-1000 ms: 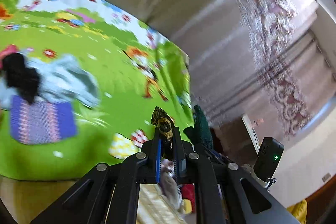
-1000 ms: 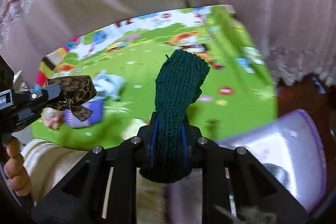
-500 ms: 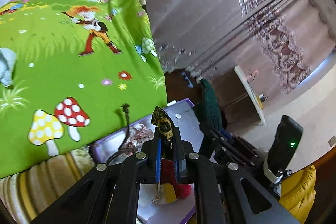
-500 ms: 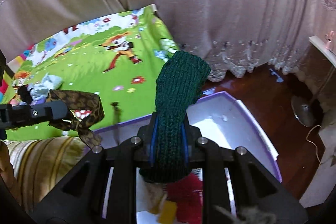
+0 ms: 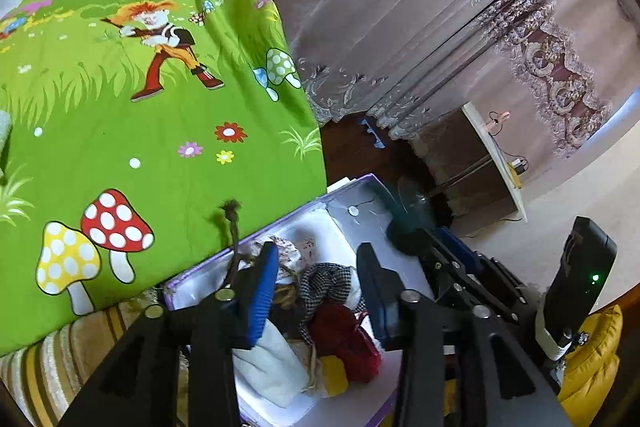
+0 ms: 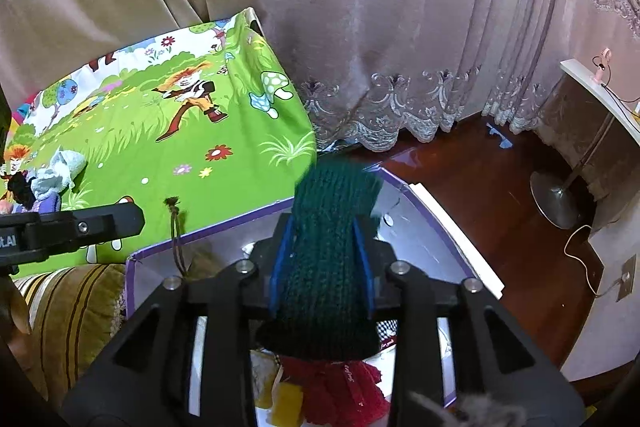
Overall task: Organize soft objects
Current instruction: 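Open both tools to drop the green glove and leopard cloth into the box, then move both open tools back and lower them onto the remaining pile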
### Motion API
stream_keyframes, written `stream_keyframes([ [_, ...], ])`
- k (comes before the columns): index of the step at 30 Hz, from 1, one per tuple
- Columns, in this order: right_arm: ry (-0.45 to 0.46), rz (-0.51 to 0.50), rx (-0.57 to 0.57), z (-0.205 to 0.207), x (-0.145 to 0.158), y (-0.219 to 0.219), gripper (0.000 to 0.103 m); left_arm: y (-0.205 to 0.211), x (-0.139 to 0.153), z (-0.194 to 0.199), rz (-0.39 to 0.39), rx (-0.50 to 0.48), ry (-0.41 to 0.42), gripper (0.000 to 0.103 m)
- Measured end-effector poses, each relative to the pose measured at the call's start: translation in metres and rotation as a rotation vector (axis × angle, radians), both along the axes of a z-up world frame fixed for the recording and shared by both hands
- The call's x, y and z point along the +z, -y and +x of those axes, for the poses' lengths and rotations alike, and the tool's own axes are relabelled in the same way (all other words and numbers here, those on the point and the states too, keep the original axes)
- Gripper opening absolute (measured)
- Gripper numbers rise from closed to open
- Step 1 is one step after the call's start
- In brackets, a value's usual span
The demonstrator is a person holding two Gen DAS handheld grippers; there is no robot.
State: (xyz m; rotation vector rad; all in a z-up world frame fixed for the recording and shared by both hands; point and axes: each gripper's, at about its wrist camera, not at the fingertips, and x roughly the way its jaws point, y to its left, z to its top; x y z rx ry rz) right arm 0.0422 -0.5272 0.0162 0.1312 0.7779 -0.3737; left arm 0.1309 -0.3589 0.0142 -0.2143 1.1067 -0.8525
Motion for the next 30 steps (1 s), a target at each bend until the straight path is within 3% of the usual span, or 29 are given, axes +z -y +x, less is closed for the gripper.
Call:
stream_keyframes([
  [9,0.006,-0.068,-0.015,-0.003,0.01,-0.009,0.049,-0.013,0.018,-0.002,0.058,0.049,0.105,0.059],
  [17,0.013,-0.104,0.008,-0.001,0.02,-0.026,0.049,-0.041,0.043,-0.01,0.209,0.142,0.294,0.074],
  [21,0.018,-0.117,0.033,0.003,0.025,-0.04,0.053,-0.062,0.046,-0.006,0.29,0.216,0.303,0.076],
  [26,0.025,-0.134,0.059,0.008,0.031,-0.058,0.058,-0.098,0.05,-0.005,0.275,0.325,0.348,0.077],
  [30,0.023,-0.148,0.077,0.014,0.034,-0.074,0.061,-0.126,0.054,-0.003,0.278,0.347,0.404,0.077],
])
